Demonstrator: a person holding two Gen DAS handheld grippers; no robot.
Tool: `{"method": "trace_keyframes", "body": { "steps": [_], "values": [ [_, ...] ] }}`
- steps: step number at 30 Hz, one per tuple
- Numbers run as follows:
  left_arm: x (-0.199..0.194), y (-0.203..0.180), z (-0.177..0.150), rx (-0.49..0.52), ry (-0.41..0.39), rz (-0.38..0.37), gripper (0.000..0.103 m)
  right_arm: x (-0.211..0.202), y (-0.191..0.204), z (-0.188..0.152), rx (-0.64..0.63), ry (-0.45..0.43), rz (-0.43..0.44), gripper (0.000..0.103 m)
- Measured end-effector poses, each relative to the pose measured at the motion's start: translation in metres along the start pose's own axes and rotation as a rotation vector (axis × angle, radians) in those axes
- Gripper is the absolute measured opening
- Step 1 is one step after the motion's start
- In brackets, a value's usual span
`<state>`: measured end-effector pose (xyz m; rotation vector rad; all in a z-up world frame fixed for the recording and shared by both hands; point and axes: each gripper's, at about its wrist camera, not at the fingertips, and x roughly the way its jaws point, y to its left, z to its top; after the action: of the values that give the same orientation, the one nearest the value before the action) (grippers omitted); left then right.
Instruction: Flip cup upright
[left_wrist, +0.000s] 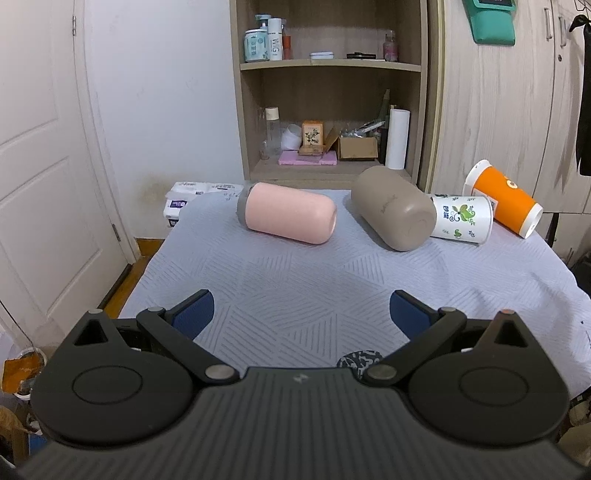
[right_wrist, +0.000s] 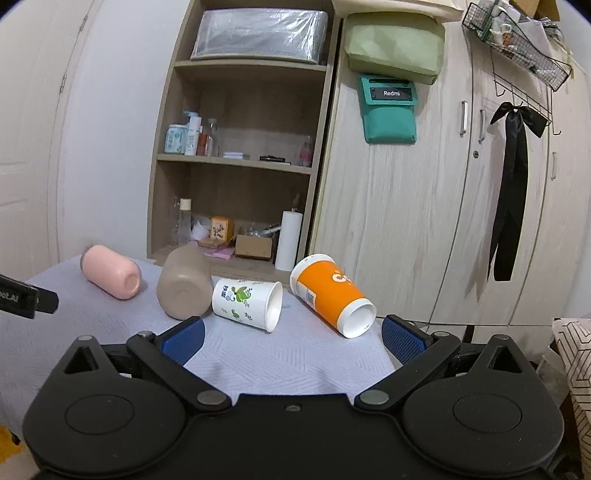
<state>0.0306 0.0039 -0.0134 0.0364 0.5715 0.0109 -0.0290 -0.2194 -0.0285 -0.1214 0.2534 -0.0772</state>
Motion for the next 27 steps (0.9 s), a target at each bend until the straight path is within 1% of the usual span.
{"method": "trace_keyframes", "body": {
  "steps": [12, 19, 20, 24, 27],
  "values": [
    [0.000, -0.003, -0.003, 0.018, 0.021, 0.001, 0.103, 0.004, 0.006, -0.006, -0.020, 0.006, 0.000, 0.103],
    [0.002, -0.009, -0.004, 0.030, 0.050, -0.007, 0.103, 0.003, 0.004, -0.011, -0.022, 0.011, 0.021, 0.103],
    [0.002, -0.011, -0.003, 0.030, 0.054, -0.011, 0.103, 0.004, 0.002, -0.011, -0.018, 0.014, 0.029, 0.103],
    [0.004, -0.026, 0.005, 0.028, 0.066, -0.042, 0.103, 0.005, -0.010, -0.009, -0.011, 0.030, 0.132, 0.103],
    [0.005, -0.044, 0.015, 0.048, 0.060, -0.066, 0.103, 0.010, -0.024, -0.004, -0.003, 0.055, 0.183, 0.103]
  ]
}}
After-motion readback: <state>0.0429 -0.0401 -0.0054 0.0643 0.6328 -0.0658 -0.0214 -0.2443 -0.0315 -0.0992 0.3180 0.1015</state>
